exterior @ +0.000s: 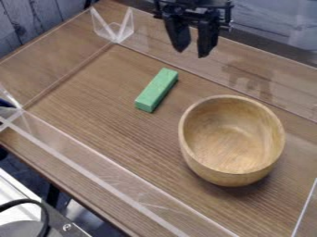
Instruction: Remove the green block from inside the brown bowl and put it on the table
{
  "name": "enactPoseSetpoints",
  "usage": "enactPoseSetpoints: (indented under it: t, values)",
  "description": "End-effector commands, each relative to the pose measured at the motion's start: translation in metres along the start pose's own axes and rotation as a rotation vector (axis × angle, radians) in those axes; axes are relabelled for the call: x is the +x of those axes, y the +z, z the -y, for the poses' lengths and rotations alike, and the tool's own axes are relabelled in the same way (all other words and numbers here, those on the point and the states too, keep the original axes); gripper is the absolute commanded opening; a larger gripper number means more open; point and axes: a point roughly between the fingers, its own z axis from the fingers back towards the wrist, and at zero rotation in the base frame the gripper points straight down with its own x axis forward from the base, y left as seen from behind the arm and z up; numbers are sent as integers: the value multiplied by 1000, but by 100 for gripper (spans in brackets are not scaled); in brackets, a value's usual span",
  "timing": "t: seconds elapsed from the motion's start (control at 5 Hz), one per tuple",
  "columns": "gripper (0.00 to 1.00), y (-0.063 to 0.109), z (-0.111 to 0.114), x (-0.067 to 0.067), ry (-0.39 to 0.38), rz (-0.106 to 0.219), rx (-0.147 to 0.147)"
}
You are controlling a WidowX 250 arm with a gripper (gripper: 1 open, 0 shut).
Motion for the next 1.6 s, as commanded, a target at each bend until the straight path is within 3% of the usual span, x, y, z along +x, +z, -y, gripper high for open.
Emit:
enactPoseSetpoints:
  t: [0.0, 0.2, 0.4, 0.6, 1.0, 1.4]
  values:
    - [0, 12, 0, 8, -27, 59, 1]
    - [100, 10, -3, 6, -49, 57, -11]
    - [0, -3, -7, 6, -25, 41, -23]
    - [100, -9, -12, 3, 12, 24, -42]
    - [100, 9, -8, 12, 33, -39, -28]
    - [100, 16, 5, 4, -18, -110, -31]
